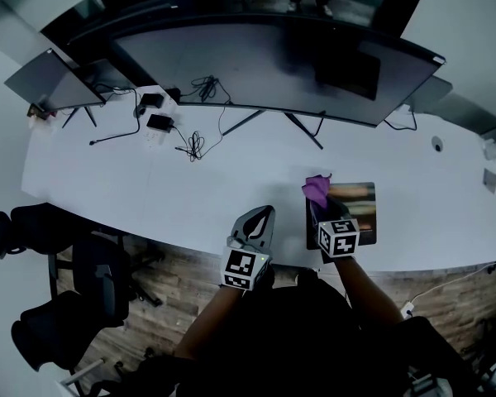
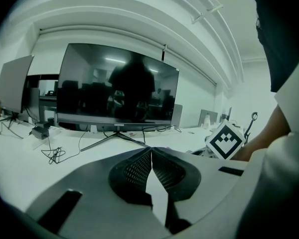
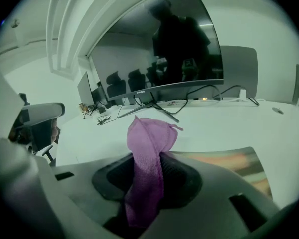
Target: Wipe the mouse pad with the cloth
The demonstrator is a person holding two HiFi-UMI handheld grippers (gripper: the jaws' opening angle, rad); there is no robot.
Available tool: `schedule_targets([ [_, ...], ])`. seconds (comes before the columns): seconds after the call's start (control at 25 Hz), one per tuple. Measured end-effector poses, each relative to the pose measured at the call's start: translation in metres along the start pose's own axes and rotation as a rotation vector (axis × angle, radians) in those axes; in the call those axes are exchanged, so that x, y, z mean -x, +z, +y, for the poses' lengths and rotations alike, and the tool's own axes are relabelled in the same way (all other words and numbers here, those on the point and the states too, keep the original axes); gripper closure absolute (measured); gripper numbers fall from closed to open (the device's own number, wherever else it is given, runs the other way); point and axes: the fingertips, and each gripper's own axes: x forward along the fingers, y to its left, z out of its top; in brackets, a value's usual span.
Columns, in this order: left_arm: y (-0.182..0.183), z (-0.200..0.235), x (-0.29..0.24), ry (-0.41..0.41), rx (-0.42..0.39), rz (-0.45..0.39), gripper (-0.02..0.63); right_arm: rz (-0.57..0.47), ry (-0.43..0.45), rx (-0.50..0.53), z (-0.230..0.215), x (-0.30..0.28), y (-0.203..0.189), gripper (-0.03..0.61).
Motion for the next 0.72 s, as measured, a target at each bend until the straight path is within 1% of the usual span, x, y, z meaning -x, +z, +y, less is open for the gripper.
schedule_targets([
  [0.36,-0.005,0.007,0.0,0.016,0.018,0.003,0.592,0.057,-0.003,0.003,0.002,-0.019,-0.008,0.445],
  [0.52,-0.012,0.008,0.0,0.024,0.023,0.02,0.592,0.06,-0.012,-0.018,-0.001,-0.021,-0.009,0.445],
  [0.72,-0.017,0.004,-0.007,0.009,0.022,0.034,0.592,0.075,-0.028,-0.014,-0.007,-0.017,-0.007,0.445],
])
